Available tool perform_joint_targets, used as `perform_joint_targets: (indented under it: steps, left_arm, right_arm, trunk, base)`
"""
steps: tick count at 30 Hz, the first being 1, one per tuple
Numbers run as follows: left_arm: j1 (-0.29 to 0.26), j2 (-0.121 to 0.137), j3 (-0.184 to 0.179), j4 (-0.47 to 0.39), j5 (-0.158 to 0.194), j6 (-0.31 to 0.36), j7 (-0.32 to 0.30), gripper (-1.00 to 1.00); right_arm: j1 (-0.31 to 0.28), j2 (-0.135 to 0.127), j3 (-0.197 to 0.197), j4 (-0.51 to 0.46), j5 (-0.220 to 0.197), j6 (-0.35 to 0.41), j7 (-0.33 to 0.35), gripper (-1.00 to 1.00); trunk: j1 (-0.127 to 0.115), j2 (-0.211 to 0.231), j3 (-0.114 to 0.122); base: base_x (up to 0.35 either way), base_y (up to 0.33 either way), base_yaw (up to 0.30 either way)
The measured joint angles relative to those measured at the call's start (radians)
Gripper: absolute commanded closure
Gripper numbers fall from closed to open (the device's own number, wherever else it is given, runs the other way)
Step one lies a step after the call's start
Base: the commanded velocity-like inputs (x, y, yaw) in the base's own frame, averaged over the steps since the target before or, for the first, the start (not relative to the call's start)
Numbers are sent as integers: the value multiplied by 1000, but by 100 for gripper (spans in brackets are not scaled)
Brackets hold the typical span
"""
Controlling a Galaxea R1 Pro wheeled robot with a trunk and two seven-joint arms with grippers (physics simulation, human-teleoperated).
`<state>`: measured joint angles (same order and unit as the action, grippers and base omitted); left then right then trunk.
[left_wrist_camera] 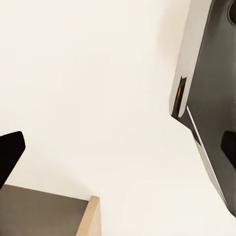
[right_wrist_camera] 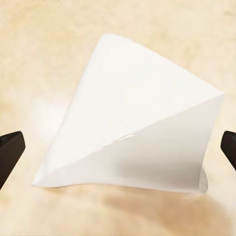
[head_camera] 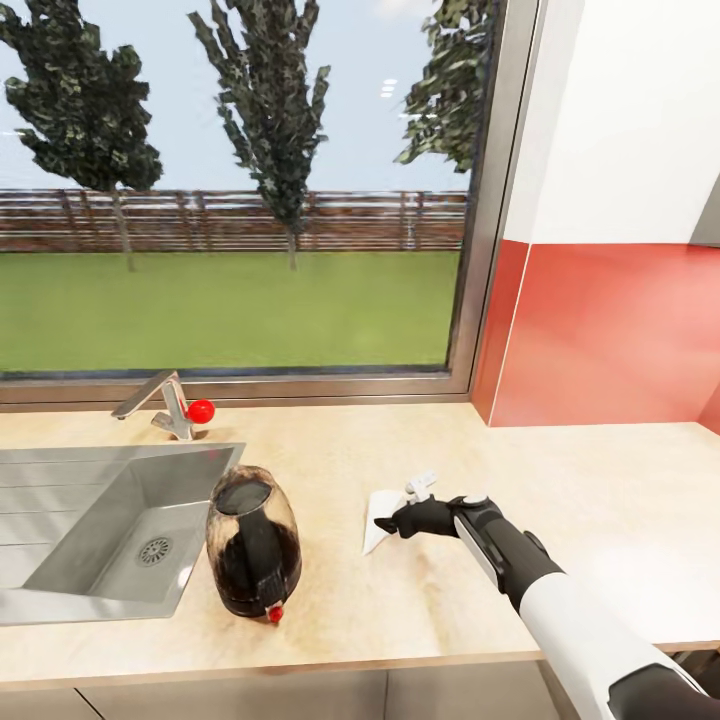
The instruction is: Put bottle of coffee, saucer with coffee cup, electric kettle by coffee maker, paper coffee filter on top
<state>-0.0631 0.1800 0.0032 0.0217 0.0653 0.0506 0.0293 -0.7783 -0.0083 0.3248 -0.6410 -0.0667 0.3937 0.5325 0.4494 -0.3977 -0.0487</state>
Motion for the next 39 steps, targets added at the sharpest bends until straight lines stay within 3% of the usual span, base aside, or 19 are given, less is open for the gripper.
perform_joint_targets:
  steps: [37,38,39]
  left_arm:
    - [0,-4,0,0,1,-1,0,-100]
    - [0,-4,0,0,1,-1,0,-100]
    - [0,-4,0,0,1,-1,0,-100]
  right_arm:
    - [0,16,2,54,0,-22,0,-100]
    - [0,16,2,54,0,-22,0,100]
    - [0,15,2,54,0,-25,0,100]
  trunk:
    - [0,0,0]
    - [0,0,0]
    - [0,0,0]
  base:
    - [7,9,0]
    - [0,0,0]
    - [0,0,0]
